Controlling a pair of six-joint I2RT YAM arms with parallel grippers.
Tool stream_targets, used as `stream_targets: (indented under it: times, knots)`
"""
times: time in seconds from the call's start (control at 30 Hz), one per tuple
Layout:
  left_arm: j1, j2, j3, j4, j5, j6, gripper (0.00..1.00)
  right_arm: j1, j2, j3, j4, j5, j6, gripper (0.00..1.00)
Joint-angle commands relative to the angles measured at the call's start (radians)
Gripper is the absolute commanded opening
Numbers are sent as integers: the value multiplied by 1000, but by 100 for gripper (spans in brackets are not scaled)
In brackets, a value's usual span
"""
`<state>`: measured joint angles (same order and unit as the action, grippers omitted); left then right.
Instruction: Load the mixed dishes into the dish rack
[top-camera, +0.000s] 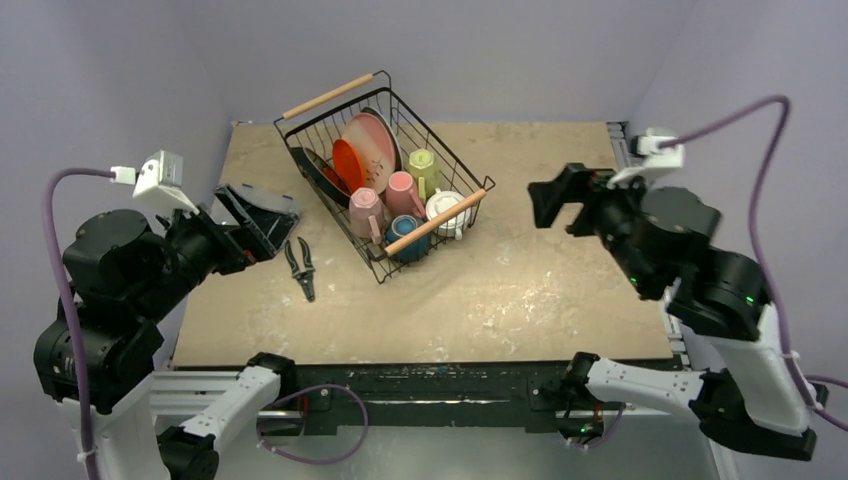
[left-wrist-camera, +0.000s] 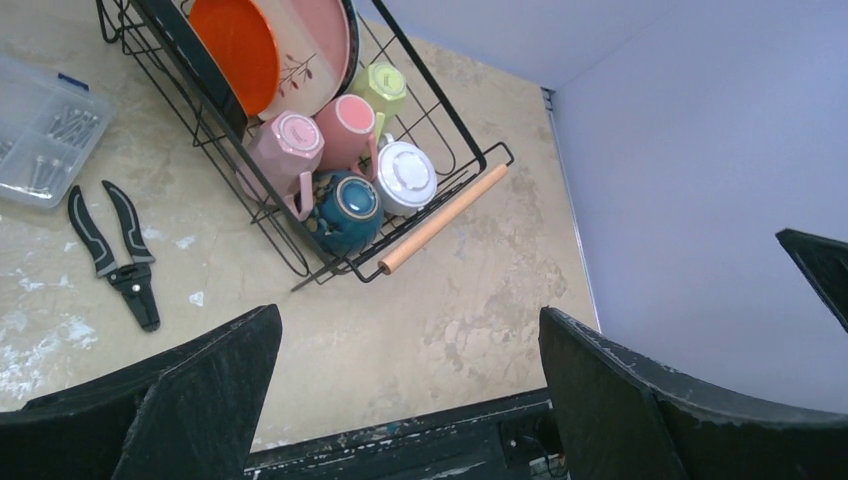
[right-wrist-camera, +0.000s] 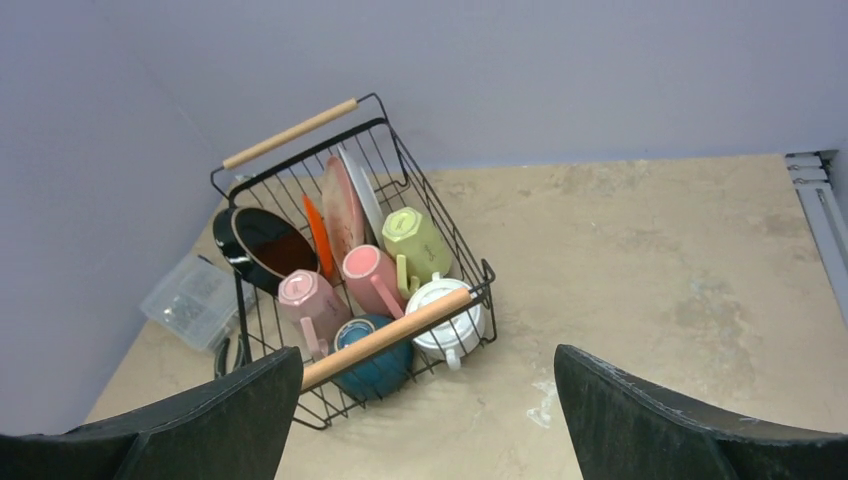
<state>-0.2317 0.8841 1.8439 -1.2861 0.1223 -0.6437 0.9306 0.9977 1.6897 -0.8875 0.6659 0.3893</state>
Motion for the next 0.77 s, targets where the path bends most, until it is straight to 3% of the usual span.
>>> stream_targets:
  times: [0.0, 0.23, 0.73]
  knots:
    - [-4, -73, -27, 134, -30, -42, 100, 0, -135, 27, -126, 55, 74, 98]
    - [-4, -110, -7, 187, -108, 24, 100, -1, -208, 131, -230, 61, 105, 98]
    - [-4, -197, 3, 148, -183, 36, 100, -1, -251, 107, -183, 16, 129, 98]
